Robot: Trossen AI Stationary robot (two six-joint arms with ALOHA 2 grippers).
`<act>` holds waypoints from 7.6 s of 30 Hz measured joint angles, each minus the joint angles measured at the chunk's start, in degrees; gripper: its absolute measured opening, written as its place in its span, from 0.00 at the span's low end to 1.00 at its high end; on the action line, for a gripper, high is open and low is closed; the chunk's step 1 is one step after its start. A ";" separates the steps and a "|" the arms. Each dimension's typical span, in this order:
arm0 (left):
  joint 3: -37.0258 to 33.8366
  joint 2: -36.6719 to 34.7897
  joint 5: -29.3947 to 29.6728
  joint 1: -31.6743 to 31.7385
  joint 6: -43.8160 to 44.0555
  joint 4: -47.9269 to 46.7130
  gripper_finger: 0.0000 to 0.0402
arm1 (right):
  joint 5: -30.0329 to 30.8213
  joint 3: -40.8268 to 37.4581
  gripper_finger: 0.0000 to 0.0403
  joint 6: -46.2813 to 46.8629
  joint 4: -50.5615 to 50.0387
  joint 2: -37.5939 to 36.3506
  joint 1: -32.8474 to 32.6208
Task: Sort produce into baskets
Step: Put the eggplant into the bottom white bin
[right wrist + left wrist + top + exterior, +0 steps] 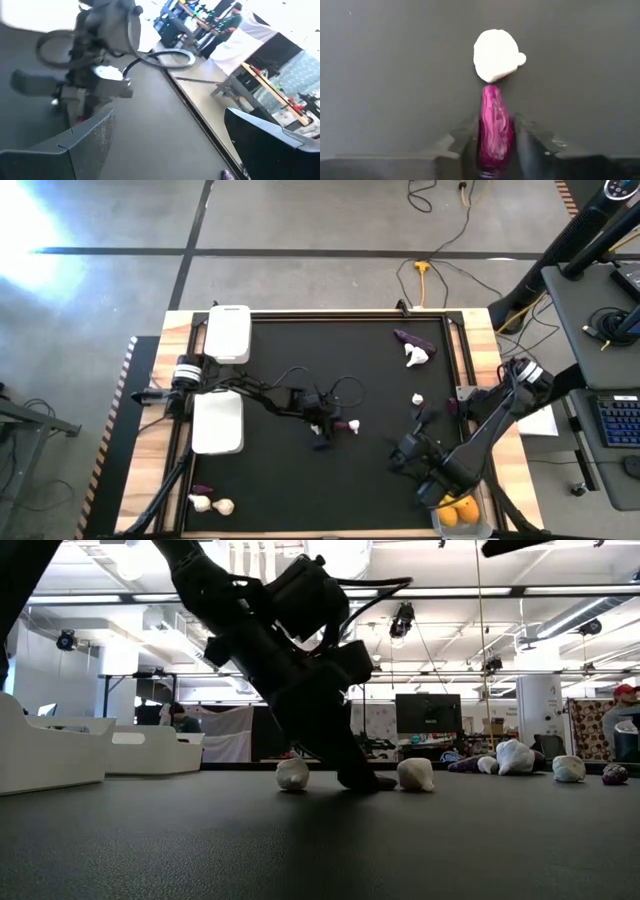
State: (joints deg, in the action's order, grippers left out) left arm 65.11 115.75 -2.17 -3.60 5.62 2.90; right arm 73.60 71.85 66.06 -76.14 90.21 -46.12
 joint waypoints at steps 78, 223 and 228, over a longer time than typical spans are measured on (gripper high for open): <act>3.71 -37.43 35.78 -14.45 47.92 -70.01 0.49 | 1.35 -2.51 0.90 3.39 2.09 -0.19 4.26; -19.79 -7.38 -4.11 9.75 -13.74 23.66 0.69 | -52.61 -29.51 0.89 -48.02 71.99 -17.98 29.87; -19.81 -4.78 -1.89 8.87 -12.85 25.50 0.58 | -52.55 -29.39 0.87 -46.36 72.12 -17.44 29.77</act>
State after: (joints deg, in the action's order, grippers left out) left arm 45.30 110.98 -4.06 5.27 -7.23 28.40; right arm 21.05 42.46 19.70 -4.02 72.77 -16.35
